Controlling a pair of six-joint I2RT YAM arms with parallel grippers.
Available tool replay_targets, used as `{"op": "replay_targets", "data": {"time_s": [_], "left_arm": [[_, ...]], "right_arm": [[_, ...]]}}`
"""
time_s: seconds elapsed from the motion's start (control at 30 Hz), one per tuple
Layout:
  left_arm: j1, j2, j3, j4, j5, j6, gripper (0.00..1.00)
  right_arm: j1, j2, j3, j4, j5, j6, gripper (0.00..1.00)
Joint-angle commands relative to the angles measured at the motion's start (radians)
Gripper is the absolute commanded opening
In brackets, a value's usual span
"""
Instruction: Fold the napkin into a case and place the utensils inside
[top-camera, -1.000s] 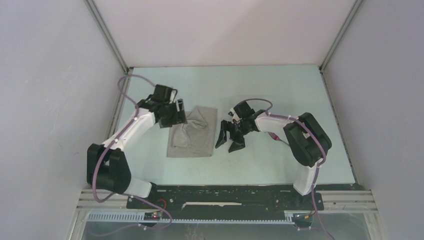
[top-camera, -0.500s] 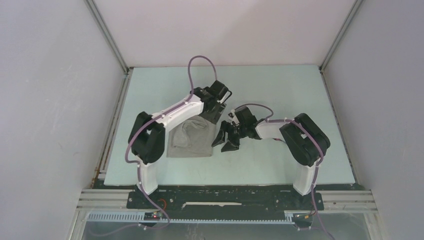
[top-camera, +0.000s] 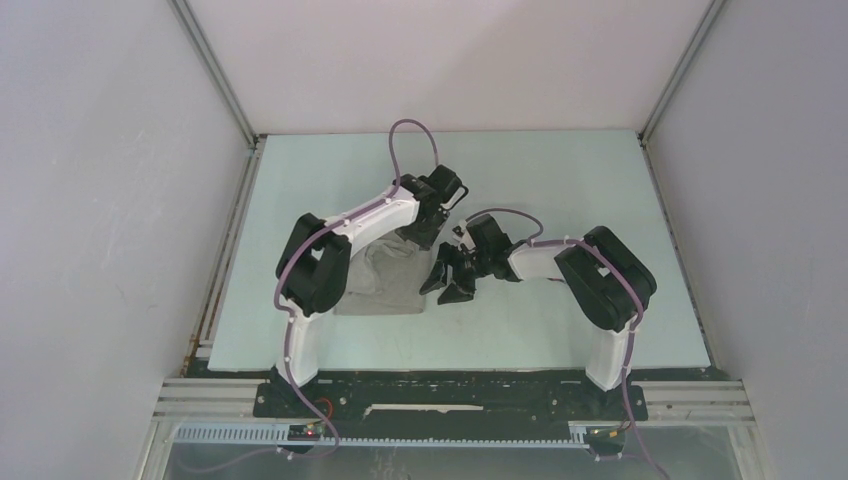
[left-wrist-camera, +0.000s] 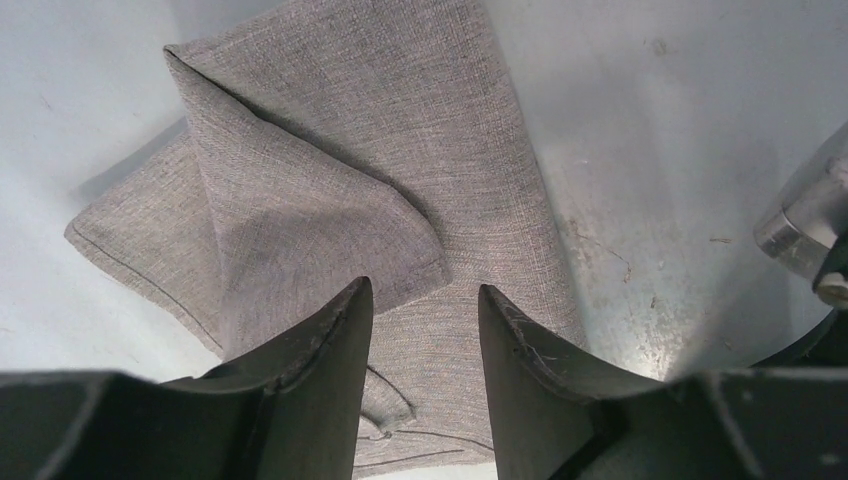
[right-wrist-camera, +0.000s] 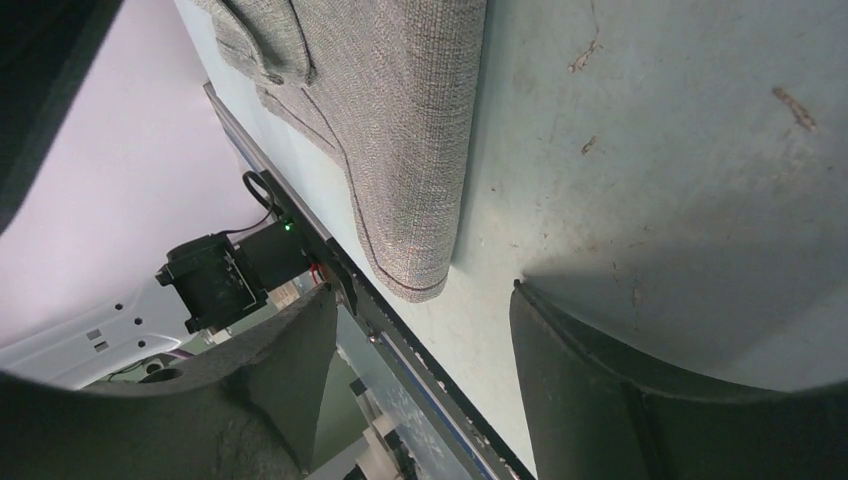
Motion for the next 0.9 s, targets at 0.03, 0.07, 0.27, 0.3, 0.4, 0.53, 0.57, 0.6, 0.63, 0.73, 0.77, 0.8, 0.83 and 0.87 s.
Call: {"op": "replay_targets", "data": {"time_s": [0.03,0.07,0.27,0.3,0.4,0.53,0.57,0.6,0.63,0.73,0.77,0.8,0.83,0.87], "left_arm": [[0.002,0.026,0.017,0.01,-0.015,-0.034,0.5],[0.002,0.032,0.017,0.01,-0.021,-0.035,0.48],[0.002,0.056,0.016,0.011,-0.049,-0.042,0.4],[0.002,0.059,0.017,0.011,-0.05,-0.042,0.39],[0.003,0.064,0.017,0.013,-0.07,-0.042,0.36],[0.0,0.066,0.011,0.023,-0.097,-0.048,0.38],[0.001,0.067,0.011,0.024,-0.096,-0.05,0.36],[0.001,0.069,0.011,0.025,-0.097,-0.052,0.32],[0.001,0.07,0.011,0.025,-0.098,-0.055,0.28],[0.001,0.048,0.007,0.026,-0.112,-0.058,0.15],[0.003,0.035,0.004,0.024,-0.124,-0.057,0.12],[0.008,0.021,0.003,0.019,-0.142,-0.055,0.08],[0.02,0.009,0.005,0.009,-0.15,-0.054,0.04],[0.037,-0.004,0.008,-0.003,-0.152,-0.052,0.01]], "right_arm": [[0.006,0.022,-0.01,0.005,0.014,-0.007,0.72],[0.006,0.024,-0.011,0.008,0.013,-0.007,0.72],[0.004,0.025,-0.028,0.023,0.005,-0.003,0.72],[0.004,0.024,-0.029,0.023,0.005,-0.003,0.71],[0.004,0.023,-0.029,0.023,0.004,-0.005,0.71],[0.006,0.028,-0.029,0.024,0.002,-0.004,0.71],[0.006,0.03,-0.029,0.026,0.0,-0.004,0.71],[0.006,0.032,-0.029,0.027,0.0,-0.004,0.71],[0.006,0.034,-0.029,0.029,-0.001,-0.002,0.71],[0.008,0.038,-0.029,0.036,-0.003,-0.001,0.71],[0.009,0.039,-0.029,0.038,-0.002,-0.001,0.7],[0.01,0.041,-0.03,0.039,-0.001,-0.001,0.7],[0.012,0.042,-0.029,0.041,0.0,0.0,0.7],[0.013,0.043,-0.029,0.042,0.002,0.001,0.7]]}}
